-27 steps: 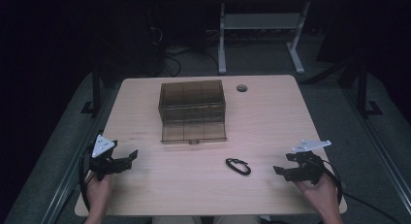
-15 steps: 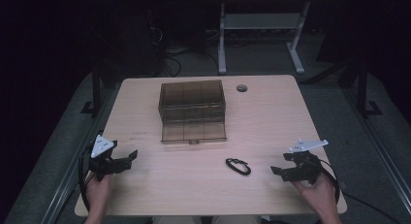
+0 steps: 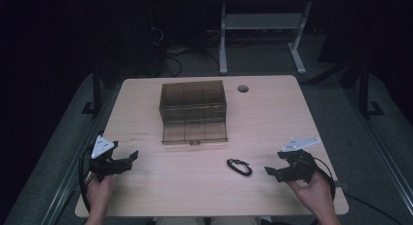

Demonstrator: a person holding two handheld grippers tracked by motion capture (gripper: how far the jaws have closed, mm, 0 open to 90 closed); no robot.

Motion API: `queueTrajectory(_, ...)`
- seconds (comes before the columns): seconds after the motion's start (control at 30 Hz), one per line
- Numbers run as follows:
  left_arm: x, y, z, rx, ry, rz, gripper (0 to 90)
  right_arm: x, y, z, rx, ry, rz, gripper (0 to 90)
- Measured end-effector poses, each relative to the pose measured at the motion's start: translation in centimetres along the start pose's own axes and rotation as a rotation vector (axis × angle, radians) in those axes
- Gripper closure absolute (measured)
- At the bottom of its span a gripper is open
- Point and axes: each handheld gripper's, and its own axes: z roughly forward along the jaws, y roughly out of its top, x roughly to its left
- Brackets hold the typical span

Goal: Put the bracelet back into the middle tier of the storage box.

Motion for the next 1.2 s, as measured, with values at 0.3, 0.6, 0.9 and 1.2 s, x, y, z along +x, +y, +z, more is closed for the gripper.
queueTrajectory(0.3,0.2,0.0,-0.1,0.008,-0.005,-0.011,12.9,1.8,2.7,1.0,0.051,0.033,-0.071,24.0)
queueTrajectory(0.6,0.1,0.0,-0.1,0.005,-0.004,-0.011,12.9,3.1,4.3,2.6,0.104,0.067,-0.107,25.2)
queueTrajectory(0.9,0.1,0.1,-0.1,0.005,-0.005,-0.016,12.9,4.5,5.7,4.4,0.178,0.091,-0.138,29.8)
queueTrajectory(1.2,0.1,0.1,0.0,0.006,-0.010,-0.021,12.9,5.1,6.2,6.0,0.238,0.090,-0.156,35.1)
